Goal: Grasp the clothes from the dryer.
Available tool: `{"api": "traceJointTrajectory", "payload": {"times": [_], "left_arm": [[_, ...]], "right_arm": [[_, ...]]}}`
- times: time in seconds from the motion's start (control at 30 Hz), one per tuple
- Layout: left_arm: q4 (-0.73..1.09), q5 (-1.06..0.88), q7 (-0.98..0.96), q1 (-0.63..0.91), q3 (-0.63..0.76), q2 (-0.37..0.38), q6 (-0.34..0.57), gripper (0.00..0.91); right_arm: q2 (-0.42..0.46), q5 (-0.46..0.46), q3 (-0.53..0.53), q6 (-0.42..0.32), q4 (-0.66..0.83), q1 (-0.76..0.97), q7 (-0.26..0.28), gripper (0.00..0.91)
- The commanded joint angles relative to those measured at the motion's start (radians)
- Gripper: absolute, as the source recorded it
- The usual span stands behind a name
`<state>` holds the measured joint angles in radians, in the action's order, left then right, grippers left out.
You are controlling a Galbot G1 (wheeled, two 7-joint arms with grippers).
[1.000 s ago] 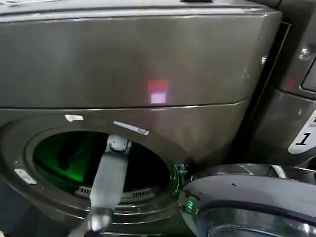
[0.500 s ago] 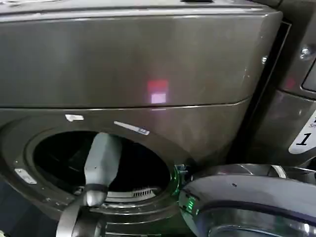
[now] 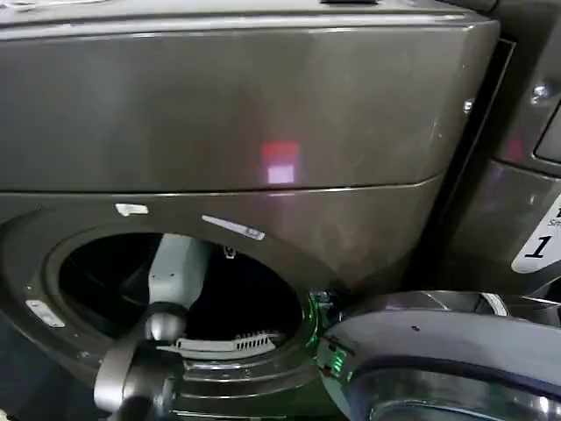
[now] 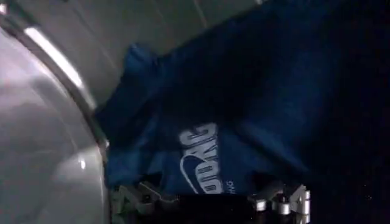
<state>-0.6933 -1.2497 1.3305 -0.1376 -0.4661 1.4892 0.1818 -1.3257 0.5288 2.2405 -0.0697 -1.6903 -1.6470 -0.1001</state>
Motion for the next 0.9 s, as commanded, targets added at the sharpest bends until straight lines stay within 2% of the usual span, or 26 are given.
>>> {"api": "traceJointTrajectory", "payload": {"times": [0.03, 0.33, 0.37, 0.4, 0.47, 0.5, 0.53, 0.9], "left_arm": [[0.155, 0.057, 0.016, 0.016, -0.016, -0.009, -0.023, 0.907], [0.180, 0.081, 0.016, -0.001, -0.021, -0.031, -0.043, 0.907], [0.180, 0.088, 0.016, -0.002, -0.021, -0.031, -0.046, 0.660], [0.186, 0.103, 0.016, 0.000, -0.022, -0.032, -0.048, 0.205], [0.203, 0.126, 0.011, 0.008, -0.025, -0.031, -0.062, 0.182], [0.219, 0.127, 0.011, 0.014, -0.033, -0.030, -0.057, 0.023], [0.224, 0.133, 0.011, 0.016, -0.035, -0.030, -0.054, 0.000], [0.168, 0.188, 0.016, -0.017, -0.021, -0.042, -0.064, 0.000]], "right_arm": [[-0.001, -0.015, -0.023, -0.006, 0.008, 0.010, -0.001, 0.907], [-0.004, -0.021, -0.043, -0.009, 0.004, 0.022, -0.002, 0.907], [-0.004, -0.021, -0.044, -0.009, 0.003, 0.022, -0.002, 0.907], [-0.004, -0.021, -0.043, -0.008, 0.003, 0.021, -0.003, 0.907], [-0.006, -0.024, -0.042, -0.010, 0.003, 0.020, -0.003, 0.907], [-0.006, -0.027, -0.043, -0.014, 0.006, 0.020, -0.002, 0.907], [-0.005, -0.029, -0.043, -0.014, 0.008, 0.020, -0.002, 0.907], [-0.006, -0.029, -0.057, -0.010, -0.001, 0.024, -0.004, 0.907]]}}
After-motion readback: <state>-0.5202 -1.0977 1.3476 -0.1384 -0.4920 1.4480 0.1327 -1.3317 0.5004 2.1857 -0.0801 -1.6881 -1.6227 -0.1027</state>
